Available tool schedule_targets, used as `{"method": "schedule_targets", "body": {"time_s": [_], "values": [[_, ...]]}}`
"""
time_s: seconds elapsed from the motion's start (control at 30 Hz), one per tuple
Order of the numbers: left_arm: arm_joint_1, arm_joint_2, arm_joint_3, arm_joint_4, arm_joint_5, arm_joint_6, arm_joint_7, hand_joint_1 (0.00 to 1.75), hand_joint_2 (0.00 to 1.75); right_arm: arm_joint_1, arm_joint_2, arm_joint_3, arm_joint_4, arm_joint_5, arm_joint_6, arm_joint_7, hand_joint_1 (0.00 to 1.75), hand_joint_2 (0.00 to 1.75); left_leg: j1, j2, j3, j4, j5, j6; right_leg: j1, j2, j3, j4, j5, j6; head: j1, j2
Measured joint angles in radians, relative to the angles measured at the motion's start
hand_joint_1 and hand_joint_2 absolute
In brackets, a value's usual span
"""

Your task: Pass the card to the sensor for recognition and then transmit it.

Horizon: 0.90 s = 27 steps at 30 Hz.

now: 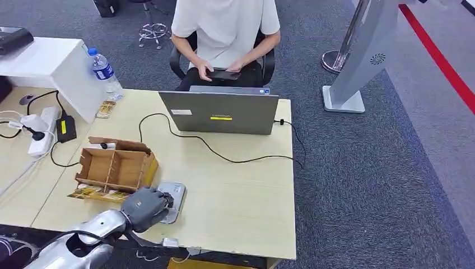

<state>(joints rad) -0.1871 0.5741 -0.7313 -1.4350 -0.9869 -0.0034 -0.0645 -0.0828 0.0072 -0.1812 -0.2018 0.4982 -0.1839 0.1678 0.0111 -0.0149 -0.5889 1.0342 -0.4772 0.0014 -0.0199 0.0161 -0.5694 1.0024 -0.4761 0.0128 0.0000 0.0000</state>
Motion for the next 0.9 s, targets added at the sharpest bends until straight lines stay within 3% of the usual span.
{"method": "schedule_targets", "body": {"time_s": [0.3,0.47,0.67,0.8,0.9], "values": [[-0.063,-0.067,0.003,0.034,0.009,0.028,-0.009,1.66,1.75,-0.001,0.000,0.000,0.000,0.016,0.006,-0.003,0.00,0.00,0.000,-0.001,0.000,0.000,0.002,0.000,0.000,-0.001,-0.001,0.000,0.001,0.000,0.000,0.000],[-0.163,-0.152,0.027,0.047,-0.022,0.104,-0.003,1.66,1.75,-0.005,0.001,0.000,0.000,0.040,0.016,-0.003,0.00,0.00,0.000,-0.002,-0.001,0.001,0.003,0.000,0.000,-0.003,-0.001,0.000,0.002,0.000,0.000,0.000],[-0.401,-0.274,0.107,0.142,-0.105,0.262,0.033,1.66,1.75,-0.032,0.004,0.008,-0.002,0.100,0.042,0.014,0.00,0.00,0.000,-0.002,-0.002,0.002,0.005,0.000,0.000,-0.002,-0.002,0.000,0.005,0.000,0.000,0.000],[-0.610,-0.326,0.173,0.314,-0.163,0.290,0.066,1.66,1.75,-0.052,0.010,0.016,-0.002,0.135,0.060,0.030,0.00,0.00,0.001,-0.002,-0.004,0.001,0.008,-0.001,0.001,-0.002,-0.004,0.001,0.008,-0.002,0.002,0.000],[-0.781,-0.362,0.209,0.501,-0.178,0.298,0.094,1.66,1.75,-0.062,0.014,0.021,-0.002,0.155,0.068,0.038,0.00,0.00,0.002,-0.003,-0.008,0.002,0.011,-0.002,0.002,-0.002,-0.007,0.001,0.009,-0.003,0.002,0.000]]}}
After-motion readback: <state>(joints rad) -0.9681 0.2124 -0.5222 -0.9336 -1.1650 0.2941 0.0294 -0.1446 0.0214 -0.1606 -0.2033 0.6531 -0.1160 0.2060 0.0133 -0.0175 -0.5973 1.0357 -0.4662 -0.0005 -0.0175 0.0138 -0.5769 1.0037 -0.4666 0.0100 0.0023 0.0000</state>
